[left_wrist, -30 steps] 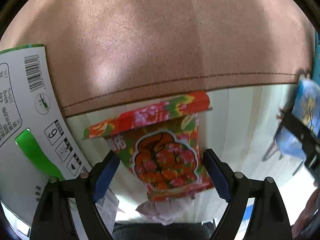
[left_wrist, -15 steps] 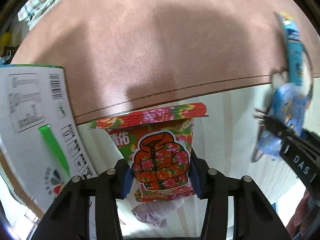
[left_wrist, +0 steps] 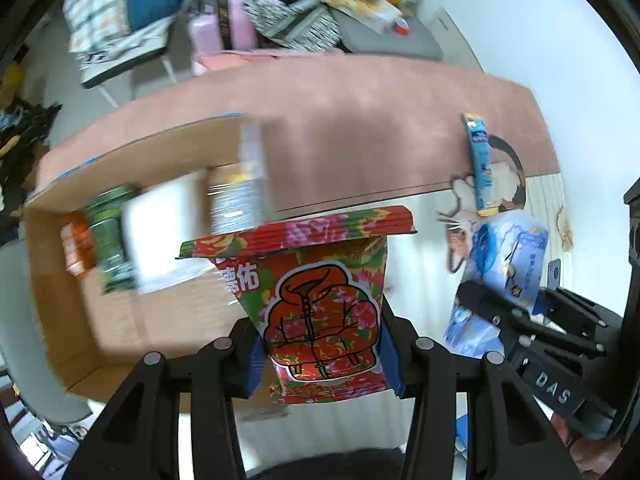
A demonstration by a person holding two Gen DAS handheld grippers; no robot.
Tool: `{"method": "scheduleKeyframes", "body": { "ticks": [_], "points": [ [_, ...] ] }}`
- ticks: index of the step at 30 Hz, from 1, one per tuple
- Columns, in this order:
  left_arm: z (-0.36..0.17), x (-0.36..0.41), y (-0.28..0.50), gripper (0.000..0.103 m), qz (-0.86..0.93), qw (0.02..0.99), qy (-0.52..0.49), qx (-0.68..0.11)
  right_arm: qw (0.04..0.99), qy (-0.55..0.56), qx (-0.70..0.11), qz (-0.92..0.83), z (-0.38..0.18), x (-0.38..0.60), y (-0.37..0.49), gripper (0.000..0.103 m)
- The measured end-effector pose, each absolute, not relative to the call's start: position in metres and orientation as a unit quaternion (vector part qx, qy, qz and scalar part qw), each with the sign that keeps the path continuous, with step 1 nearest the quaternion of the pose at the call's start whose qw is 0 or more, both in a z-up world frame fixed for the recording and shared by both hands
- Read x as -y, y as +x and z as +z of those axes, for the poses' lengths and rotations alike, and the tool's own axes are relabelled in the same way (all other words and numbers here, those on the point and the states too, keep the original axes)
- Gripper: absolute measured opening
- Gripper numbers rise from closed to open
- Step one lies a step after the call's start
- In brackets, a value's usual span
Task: Organize soft objects
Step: 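Lower both items into the box beside the others and open both tools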
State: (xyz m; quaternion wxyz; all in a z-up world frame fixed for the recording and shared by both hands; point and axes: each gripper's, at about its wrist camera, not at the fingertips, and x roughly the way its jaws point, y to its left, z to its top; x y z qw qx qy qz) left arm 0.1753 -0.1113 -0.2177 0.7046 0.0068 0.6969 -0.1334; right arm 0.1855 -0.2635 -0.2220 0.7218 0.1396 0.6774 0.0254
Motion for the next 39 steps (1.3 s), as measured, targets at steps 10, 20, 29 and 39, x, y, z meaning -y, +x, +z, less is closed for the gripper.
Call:
{"method": "scheduleKeyframes", "body": {
  "ticks": [10,20,29,39],
  "points": [
    [-0.255,-0.097,0.207,0.043,-0.037,0.654,-0.003,-0.756,0.701,0.148,-0.679,0.158,-0.229,0.05,0.18,0.04],
    [-0.335,-0.162,0.235,0.043,-0.031,0.582,-0.021,-0.812,0.671,0.1,-0.713,0.176,-0.316,-0.047,0.194,0.04],
    [-0.359,-0.165,0.241,0.048,-0.045,0.554,-0.043,-0.83,0.642,0.073,-0.741,0.184,-0.35,-0.073,0.2,0.079],
    [-0.327,-0.164,0.237,0.048,-0.034,0.591,-0.036,-0.805,0.66,0.053,-0.735,0.149,-0.331,-0.056,0.188,0.09]
  ]
}}
